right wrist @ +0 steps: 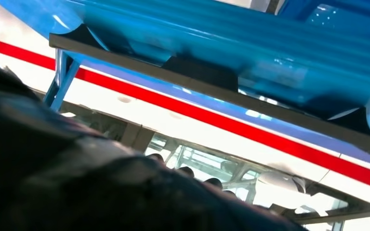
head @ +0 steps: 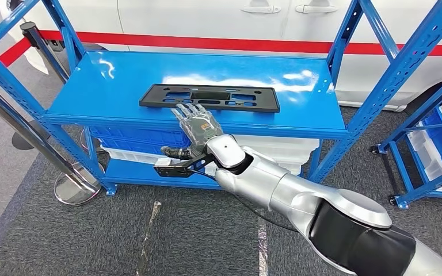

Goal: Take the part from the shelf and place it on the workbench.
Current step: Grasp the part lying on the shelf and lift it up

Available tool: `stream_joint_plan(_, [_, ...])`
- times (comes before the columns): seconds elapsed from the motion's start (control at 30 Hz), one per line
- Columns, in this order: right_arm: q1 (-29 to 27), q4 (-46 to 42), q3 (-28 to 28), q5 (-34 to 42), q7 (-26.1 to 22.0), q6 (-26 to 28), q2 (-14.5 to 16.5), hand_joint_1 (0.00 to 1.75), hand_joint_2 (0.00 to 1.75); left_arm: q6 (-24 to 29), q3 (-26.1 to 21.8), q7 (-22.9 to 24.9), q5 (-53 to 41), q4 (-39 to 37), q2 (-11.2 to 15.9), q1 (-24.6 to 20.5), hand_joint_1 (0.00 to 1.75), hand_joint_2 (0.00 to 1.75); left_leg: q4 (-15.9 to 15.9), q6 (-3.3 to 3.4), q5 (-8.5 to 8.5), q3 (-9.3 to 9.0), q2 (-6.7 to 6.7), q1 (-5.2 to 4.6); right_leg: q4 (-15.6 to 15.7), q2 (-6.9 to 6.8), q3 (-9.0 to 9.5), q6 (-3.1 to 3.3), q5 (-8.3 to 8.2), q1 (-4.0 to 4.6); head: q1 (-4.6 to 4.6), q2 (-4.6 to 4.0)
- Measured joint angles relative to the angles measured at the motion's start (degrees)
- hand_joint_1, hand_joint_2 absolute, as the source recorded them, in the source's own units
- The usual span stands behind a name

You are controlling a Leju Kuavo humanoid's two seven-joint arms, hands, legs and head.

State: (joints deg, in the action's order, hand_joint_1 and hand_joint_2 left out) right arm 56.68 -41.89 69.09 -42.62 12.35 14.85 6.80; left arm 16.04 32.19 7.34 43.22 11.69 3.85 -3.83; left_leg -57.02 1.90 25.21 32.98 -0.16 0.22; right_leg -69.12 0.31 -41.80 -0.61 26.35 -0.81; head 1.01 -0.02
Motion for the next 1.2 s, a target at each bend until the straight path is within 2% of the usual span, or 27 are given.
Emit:
stream_joint_plan(0.07, [0.11,-0.03,0.00,-0.01,-0.01,0.02,0.04,0.00,0.00,0.00,0.01,0.00,0.02,-0.01,-0.02,-0.02,0.00,0.00,-1.26,-0.66,1.03,0.27,-0.11,-0.04,6.37,0.01,3.01,0.12,-2.42,-0.04,-0.02,0.01])
stream_joint_plan(0.1, [0.14,-0.05,0.00,-0.01,-0.01,0.02,0.07,0.00,0.00,0.00,0.01,0.00,0.03,-0.01,-0.01,-0.06,0.00,0.00,-1.73,-0.99,1.40,0.46,-0.15,-0.09,7.89,0.09,3.74,0.40,-2.61,0.03,-0.04,0.01])
stream_joint_plan(0.23, [0.12,-0.09,0.00,-0.02,-0.02,0.04,0.15,0.00,0.00,0.01,0.04,0.02,0.04,0.00,-0.03,-0.07,0.00,0.00,-2.65,-1.71,2.37,0.81,-0.16,-0.05,8.39,0.28,4.09,1.81,-2.17,0.00,-0.15,0.01])
stream_joint_plan(0.3, [0.18,-0.11,0.00,-0.02,-0.03,0.04,0.22,0.00,0.00,0.01,0.05,0.02,0.04,-0.01,-0.07,-0.09,0.00,0.00,-6.82,-2.26,4.62,2.67,-0.09,0.12,8.58,0.26,4.45,2.29,-2.02,-0.25,-0.34,0.00])
stream_joint_plan(0.37, [0.17,-0.10,0.00,-0.02,-0.04,0.03,0.24,0.00,0.00,0.08,0.06,0.01,0.01,-0.01,-0.07,-0.10,0.00,0.00,-14.05,-2.76,7.41,6.48,-0.08,0.27,8.61,0.24,4.67,2.57,-1.79,-0.22,-0.48,0.01])
stream_joint_plan(0.4, [0.12,-0.09,0.01,-0.03,-0.05,0.02,0.24,0.00,0.00,0.16,0.08,0.02,-0.01,-0.01,-0.05,-0.06,0.00,0.00,-16.79,-2.86,7.95,8.19,-0.08,0.32,8.60,0.24,4.77,2.64,-1.66,-0.17,-0.46,0.01])
stream_joint_plan(0.43, [0.07,-0.09,0.01,-0.05,-0.07,0.01,0.24,0.00,0.44,0.24,0.10,0.08,-0.02,-0.01,-0.04,-0.01,0.00,0.00,-17.73,-2.83,7.45,9.09,-0.08,0.33,8.60,0.27,4.94,2.68,-1.52,-0.13,-0.47,0.02])
stream_joint_plan(0.47, [0.03,-0.09,0.02,-0.08,-0.09,-0.01,0.24,0.00,0.87,0.30,0.14,0.14,-0.02,-0.01,-0.04,0.04,0.00,0.00,-16.44,-2.67,5.84,8.90,-0.08,0.32,8.60,0.32,5.20,2.68,-1.35,-0.07,-0.46,0.02])
stream_joint_plan(0.53, [0.02,-0.09,0.02,-0.15,-0.16,-0.13,0.24,0.00,1.75,0.35,0.19,0.24,-0.01,-0.02,-0.01,0.07,0.00,0.00,-9.10,-2.00,1.31,5.88,-0.10,0.20,8.70,0.40,5.96,2.59,-0.94,0.02,-0.45,0.01])
stream_joint_plan(0.57, [0.05,-0.09,0.02,-0.18,-0.20,-0.22,0.23,0.00,1.75,0.36,0.21,0.24,0.01,-0.02,0.04,0.07,0.00,0.00,-5.60,-1.59,-0.13,4.26,-0.11,-0.03,8.83,0.42,6.28,2.45,-0.79,0.12,-0.42,0.01])
stream_joint_plan(0.6, [0.08,-0.09,0.02,-0.20,-0.24,-0.33,0.23,0.00,1.75,0.36,0.26,0.24,0.03,-0.02,0.09,-0.02,0.00,0.00,-3.11,-1.21,-0.69,3.06,-0.11,-0.27,8.99,0.42,6.43,2.25,-0.73,0.14,-0.44,0.01])
stream_joint_plan(0.67, [0.08,-0.09,0.03,-0.21,-0.33,-0.56,0.23,0.00,1.75,0.39,0.42,0.25,0.10,-0.02,0.17,-0.15,0.00,0.00,-1.57,-0.78,-0.39,2.30,-0.11,-0.68,9.39,0.39,6.48,1.69,-0.81,0.17,-0.43,0.01])
stream_joint_plan(0.73, [0.04,-0.12,0.04,-0.22,-0.39,-0.63,0.23,0.00,1.75,0.42,0.57,0.27,0.15,-0.03,0.20,-0.12,0.00,0.00,-0.58,-0.64,-0.55,1.68,-0.06,-0.45,9.37,0.31,6.57,1.05,-0.58,0.26,-0.37,0.01])
stream_joint_plan(0.77, [0.08,-0.12,0.04,-0.21,-0.40,-0.60,0.21,0.00,1.75,0.42,0.62,0.28,0.19,-0.04,0.22,-0.04,0.00,0.00,-0.08,-0.54,-0.68,1.25,-0.01,-0.27,8.43,0.26,6.22,0.77,0.05,0.34,-0.31,0.01])
stream_joint_plan(0.8, [0.12,-0.13,0.04,-0.14,-0.44,-0.55,0.20,0.00,1.75,0.39,0.66,0.29,0.22,-0.04,0.22,0.01,0.00,0.00,0.37,-0.38,-0.77,0.83,0.05,-0.10,6.23,0.22,5.19,0.57,1.18,0.40,-0.21,0.01])
stream_joint_plan(0.87, [0.02,-0.07,0.04,0.21,-0.69,-0.56,0.15,0.00,1.75,0.33,0.79,0.31,0.29,-0.04,0.22,-0.01,0.00,0.00,0.44,-0.01,-0.60,0.51,0.09,-0.07,-0.94,0.16,1.31,0.41,4.03,0.37,-0.09,0.01])
stream_joint_plan(0.9, [-0.15,-0.03,0.04,0.46,-0.86,-0.61,0.13,0.00,1.75,0.31,0.91,0.34,0.30,-0.04,0.22,-0.05,0.00,0.00,0.29,0.12,-0.40,0.48,0.07,-0.08,-4.23,0.15,-0.73,0.37,4.86,0.34,-0.07,0.01])
stream_joint_plan(0.93, [-0.35,0.03,0.04,0.69,-1.04,-0.70,0.09,0.00,1.75,0.32,1.03,0.40,0.29,-0.04,0.22,-0.07,0.00,0.00,0.11,0.16,-0.15,0.41,0.03,-0.09,-5.86,0.13,-2.01,0.33,4.73,0.30,-0.06,0.01])
stream_joint_plan(0.97, [-0.49,0.09,0.04,0.85,-1.20,-0.78,0.06,0.00,1.75,0.32,1.12,0.49,0.28,-0.04,0.22,-0.06,0.00,0.00,-0.15,0.14,0.17,0.30,-0.02,-0.07,-5.41,0.08,-2.26,0.31,3.58,0.25,-0.05,0.01])
stream_joint_plan(1.03, [-0.55,0.16,0.04,0.98,-1.36,-0.86,0.04,0.00,1.75,0.33,1.17,0.69,0.31,-0.04,0.22,0.02,0.00,0.00,-0.97,-0.13,1.08,0.02,-0.12,-0.02,0.96,-0.06,0.16,0.38,-0.46,0.13,-0.04,0.00])
stream_joint_plan(1.07, [-0.50,0.17,0.05,0.98,-1.39,-0.86,0.07,0.00,1.75,0.33,1.19,0.75,0.34,-0.04,0.22,0.00,0.00,0.00,-1.58,-0.42,1.64,0.09,-0.17,-0.14,4.40,-0.11,1.74,0.48,-1.77,0.11,-0.04,0.00])
stream_joint_plan(1.1, [-0.45,0.19,0.05,0.94,-1.40,-0.85,0.12,0.00,1.75,0.34,1.21,0.79,0.38,-0.04,0.24,-0.01,0.00,0.00,-2.05,-0.71,2.09,0.22,-0.21,-0.25,6.77,-0.10,2.86,0.68,-2.45,0.15,-0.05,0.01])
stream_joint_plan(1.13, [-0.44,0.21,0.05,0.89,-1.38,-0.84,0.16,0.00,1.75,0.35,1.23,0.81,0.42,-0.04,0.25,-0.04,0.00,0.00,-2.37,-0.96,2.39,0.37,-0.24,-0.33,7.83,-0.06,3.37,0.89,-2.40,0.24,-0.06,0.01])
stream_joint_plan(1.2, [-0.46,0.27,0.05,0.78,-1.33,-0.81,0.22,0.00,1.75,0.36,1.28,0.81,0.46,-0.04,0.27,-0.08,0.00,0.00,-2.39,-1.30,2.58,0.39,-0.24,-0.35,7.95,0.09,3.53,1.48,-2.17,0.30,-0.06,0.02])
